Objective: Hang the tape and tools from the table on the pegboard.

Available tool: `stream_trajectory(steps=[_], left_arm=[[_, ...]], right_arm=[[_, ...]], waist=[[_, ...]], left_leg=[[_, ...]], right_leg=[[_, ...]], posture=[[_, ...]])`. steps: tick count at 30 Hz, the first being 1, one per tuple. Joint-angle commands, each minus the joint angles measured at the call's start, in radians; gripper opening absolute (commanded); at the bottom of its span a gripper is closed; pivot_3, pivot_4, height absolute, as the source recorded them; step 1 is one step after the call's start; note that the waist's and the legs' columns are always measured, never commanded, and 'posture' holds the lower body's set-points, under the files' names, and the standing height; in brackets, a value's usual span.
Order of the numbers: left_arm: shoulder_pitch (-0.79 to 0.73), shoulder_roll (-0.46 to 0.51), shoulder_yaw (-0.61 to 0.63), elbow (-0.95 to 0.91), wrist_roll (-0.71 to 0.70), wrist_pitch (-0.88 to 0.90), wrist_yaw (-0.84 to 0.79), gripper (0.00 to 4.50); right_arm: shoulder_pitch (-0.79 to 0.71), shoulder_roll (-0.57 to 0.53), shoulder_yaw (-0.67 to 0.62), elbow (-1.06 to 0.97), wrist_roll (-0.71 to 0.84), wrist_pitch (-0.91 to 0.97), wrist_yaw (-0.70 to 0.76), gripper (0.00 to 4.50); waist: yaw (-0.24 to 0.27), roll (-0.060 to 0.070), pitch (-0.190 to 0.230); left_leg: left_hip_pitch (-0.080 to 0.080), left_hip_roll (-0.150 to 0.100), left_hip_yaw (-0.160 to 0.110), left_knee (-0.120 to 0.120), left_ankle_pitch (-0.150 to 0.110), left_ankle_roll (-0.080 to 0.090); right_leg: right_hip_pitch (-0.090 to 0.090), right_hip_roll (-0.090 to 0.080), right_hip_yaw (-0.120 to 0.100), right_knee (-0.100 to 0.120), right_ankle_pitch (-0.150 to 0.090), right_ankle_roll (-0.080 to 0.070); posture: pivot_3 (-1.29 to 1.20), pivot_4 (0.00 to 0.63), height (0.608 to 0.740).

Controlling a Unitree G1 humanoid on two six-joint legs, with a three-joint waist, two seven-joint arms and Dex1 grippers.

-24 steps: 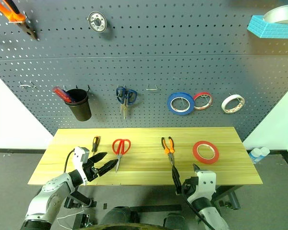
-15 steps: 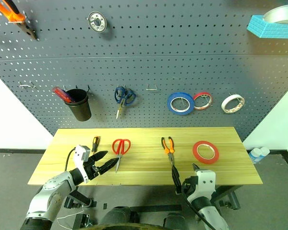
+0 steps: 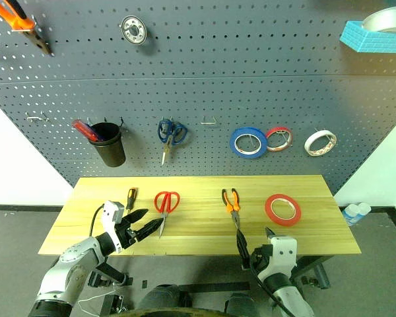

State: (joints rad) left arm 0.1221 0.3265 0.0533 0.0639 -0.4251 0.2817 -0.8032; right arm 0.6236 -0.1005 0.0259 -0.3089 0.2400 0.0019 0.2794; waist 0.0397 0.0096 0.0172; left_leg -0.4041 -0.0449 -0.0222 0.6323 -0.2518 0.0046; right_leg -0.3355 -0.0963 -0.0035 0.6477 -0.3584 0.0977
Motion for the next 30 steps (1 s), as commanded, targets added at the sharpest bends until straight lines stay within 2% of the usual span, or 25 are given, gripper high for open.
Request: stream_trajectory(steps=[1,12,19,30], left_arm=[[0.001,0.009,0.003,-0.034,-0.006,0.001,-0.003,4.46],[0.026,0.004,0.011,-0.048,0.027,-0.075,0.033,4.46],[0.061,0.023,0.007,-0.074,0.050,-0.140,0.024,4.46],[0.168,0.097,-0.002,-0.187,0.044,-0.201,-0.065,4.46]], right_arm=[[-0.006,-0.014,-0.015,-0.034,0.017,-0.007,0.014,4.50],[-0.129,-0.089,-0.176,0.023,0.042,0.016,0.001,4.50],[-0.188,-0.106,-0.200,-0.003,0.029,0.075,-0.015,4.50],[-0.291,-0.137,-0.198,-0.112,0.002,0.311,-0.100,4.50]], waist=[[0.000,0.000,0.000],[0.000,0.000,0.000],[-0.001,0.000,0.000],[-0.003,0.001,0.000]], left_leg=[[0.000,0.000,0.000,0.000,0.000,0.000],[0.000,0.000,0.001,0.000,0.000,0.000],[0.000,0.000,0.001,0.000,0.001,0.001],[0.000,0.000,0.001,0.000,0.000,0.000]], right_leg=[[0.000,0.000,0.000,0.000,0.000,0.000],[0.000,0.000,0.000,0.000,0.000,0.000],[0.000,0.000,0.000,0.000,0.000,0.000],[-0.001,0.000,0.001,0.000,0.000,0.000]], posture=[[0.03,0.000,0.740],[0.02,0.000,0.740],[0.01,0.000,0.740],[0.00,0.010,0.740]])
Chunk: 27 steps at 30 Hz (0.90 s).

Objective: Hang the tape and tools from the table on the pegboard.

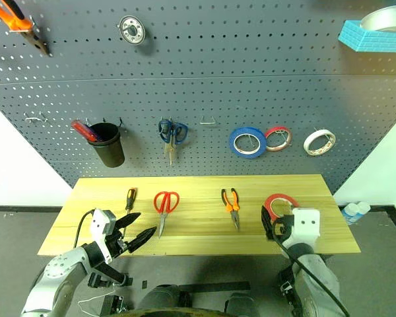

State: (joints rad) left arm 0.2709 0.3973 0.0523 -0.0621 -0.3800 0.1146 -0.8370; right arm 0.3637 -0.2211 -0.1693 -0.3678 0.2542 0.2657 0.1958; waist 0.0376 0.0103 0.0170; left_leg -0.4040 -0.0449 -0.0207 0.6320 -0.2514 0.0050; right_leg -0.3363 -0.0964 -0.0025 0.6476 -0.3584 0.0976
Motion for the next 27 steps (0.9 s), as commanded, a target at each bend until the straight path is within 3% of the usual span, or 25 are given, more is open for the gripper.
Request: stream_trajectory(steps=[1,9,14,19,27], left_arm=[[0.035,0.037,-0.002,-0.079,-0.003,-0.037,-0.041,4.46],[0.149,0.104,0.014,-0.222,-0.022,-0.022,-0.067,4.46],[-0.141,0.094,-0.061,-0.182,0.000,0.162,0.007,4.46],[-0.174,0.093,-0.086,-0.207,-0.007,0.214,0.020,4.46],[-0.194,0.084,-0.088,-0.262,-0.041,0.276,0.035,4.46]], right_arm=[[-0.045,-0.023,0.004,-0.055,-0.018,0.071,-0.018,4.50],[-0.110,-0.052,0.060,-0.006,-0.085,0.168,-0.023,4.50],[-0.134,-0.056,0.087,0.005,-0.109,0.208,-0.018,4.50],[-0.160,-0.056,0.099,0.025,-0.118,0.214,-0.012,4.50],[-0.221,-0.049,0.097,0.074,-0.138,0.222,-0.023,4.50]], waist=[[0.000,0.000,0.001],[-0.003,0.002,0.046],[0.005,0.002,0.086],[-0.055,-0.005,0.107],[-0.050,-0.006,0.147]], left_leg=[[0.000,0.000,0.000,0.000,0.000,0.000],[0.000,0.001,0.000,0.000,0.001,0.002],[-0.004,0.002,0.000,0.001,0.002,0.003],[-0.004,0.001,0.004,-0.001,0.002,0.005],[-0.005,0.003,0.001,-0.003,0.003,0.003]], right_leg=[[0.000,0.000,0.000,0.000,0.000,0.000],[0.000,0.000,0.000,-0.001,0.000,-0.001],[-0.002,-0.001,0.000,0.000,0.000,-0.001],[0.000,0.000,0.001,-0.001,0.002,0.003],[-0.001,0.001,0.000,0.000,0.002,0.004]], posture=[[0.00,0.021,0.740],[0.00,0.113,0.740],[0.00,0.163,0.740],[0.02,0.178,0.740],[0.02,0.201,0.740]])
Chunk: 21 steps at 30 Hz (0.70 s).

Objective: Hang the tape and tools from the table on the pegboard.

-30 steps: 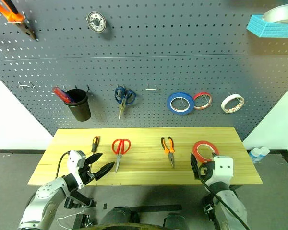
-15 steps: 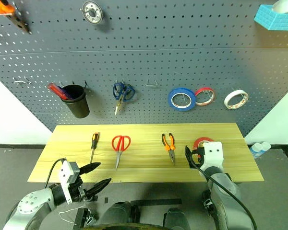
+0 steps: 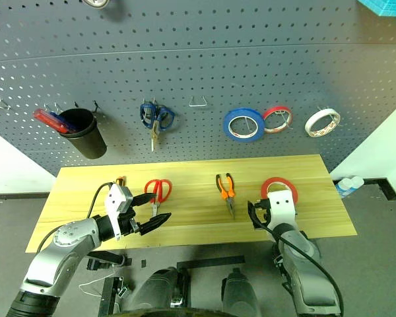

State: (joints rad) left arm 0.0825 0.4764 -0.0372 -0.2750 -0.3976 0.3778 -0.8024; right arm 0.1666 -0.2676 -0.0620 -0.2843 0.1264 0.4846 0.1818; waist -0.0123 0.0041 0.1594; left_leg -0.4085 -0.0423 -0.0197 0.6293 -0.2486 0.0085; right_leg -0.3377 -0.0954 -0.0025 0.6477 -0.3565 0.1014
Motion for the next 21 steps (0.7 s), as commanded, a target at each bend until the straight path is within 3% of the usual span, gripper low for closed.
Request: stream_trajectory(steps=[1,21], left_arm=[[-0.007,0.006,-0.002,-0.053,-0.023,0.018,0.000,4.46],[-0.012,0.024,-0.015,-0.147,-0.022,0.061,0.035,4.46]], right_arm=[[-0.031,-0.003,-0.011,-0.006,-0.012,0.006,-0.011,4.50],[-0.240,-0.031,0.042,0.242,-0.071,0.001,0.022,4.50]], waist=[[0.000,0.000,0.008],[0.000,-0.004,0.049]], left_leg=[[0.000,0.000,0.000,0.001,0.000,0.000],[-0.001,0.000,0.000,0.000,0.000,-0.001]], right_leg=[[0.000,0.000,0.000,0.000,0.000,0.000],[-0.001,-0.001,0.000,0.000,0.000,0.000]], posture=[[0.02,0.204,0.740],[0.04,0.230,0.740]])
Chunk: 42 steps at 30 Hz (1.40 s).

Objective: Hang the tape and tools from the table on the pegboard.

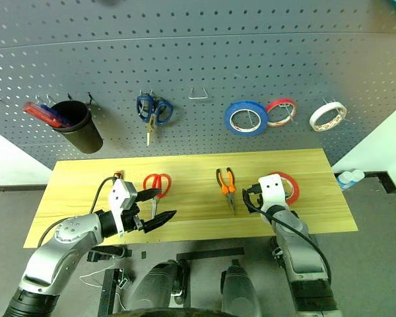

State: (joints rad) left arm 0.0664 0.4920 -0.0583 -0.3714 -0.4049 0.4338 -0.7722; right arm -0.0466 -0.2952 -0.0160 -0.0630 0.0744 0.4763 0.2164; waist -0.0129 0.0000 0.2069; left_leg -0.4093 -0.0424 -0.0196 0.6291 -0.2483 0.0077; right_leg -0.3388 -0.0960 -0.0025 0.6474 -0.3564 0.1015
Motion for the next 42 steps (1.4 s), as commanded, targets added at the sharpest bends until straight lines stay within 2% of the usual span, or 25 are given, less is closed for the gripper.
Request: stream_trajectory(steps=[1,7,23,42], left_arm=[[0.005,0.009,0.006,-0.056,-0.017,0.009,0.007,4.46],[0.022,0.010,0.005,-0.100,-0.030,0.033,0.021,4.46],[0.047,0.022,0.026,-0.179,-0.070,0.087,0.058,4.46],[0.078,0.043,0.042,-0.269,-0.126,0.148,0.095,4.46]], right_arm=[[-0.039,-0.004,-0.004,0.035,-0.027,0.020,-0.021,4.50],[-0.103,-0.006,-0.025,0.112,-0.050,0.096,-0.063,4.50],[-0.250,-0.021,-0.078,0.239,-0.013,0.200,-0.029,4.50],[-0.291,-0.037,-0.059,0.270,-0.008,0.274,0.029,4.50]], waist=[[0.000,0.000,0.002],[0.000,0.000,0.006],[0.001,-0.001,0.021],[0.002,-0.002,0.043]], left_leg=[[0.000,0.000,0.000,0.000,0.000,0.000],[0.000,0.000,0.000,0.000,0.000,0.000],[-0.001,0.000,0.000,-0.001,0.000,0.000],[-0.003,0.000,0.000,-0.001,0.000,-0.001]], right_leg=[[0.000,0.000,0.000,0.000,0.000,0.000],[0.000,0.000,0.000,0.000,0.000,0.000],[-0.001,0.000,0.000,0.000,0.000,0.000],[-0.002,0.000,0.000,-0.001,0.000,0.000]], posture=[[0.04,0.232,0.740],[0.05,0.238,0.740],[0.07,0.248,0.740],[0.09,0.277,0.740]])
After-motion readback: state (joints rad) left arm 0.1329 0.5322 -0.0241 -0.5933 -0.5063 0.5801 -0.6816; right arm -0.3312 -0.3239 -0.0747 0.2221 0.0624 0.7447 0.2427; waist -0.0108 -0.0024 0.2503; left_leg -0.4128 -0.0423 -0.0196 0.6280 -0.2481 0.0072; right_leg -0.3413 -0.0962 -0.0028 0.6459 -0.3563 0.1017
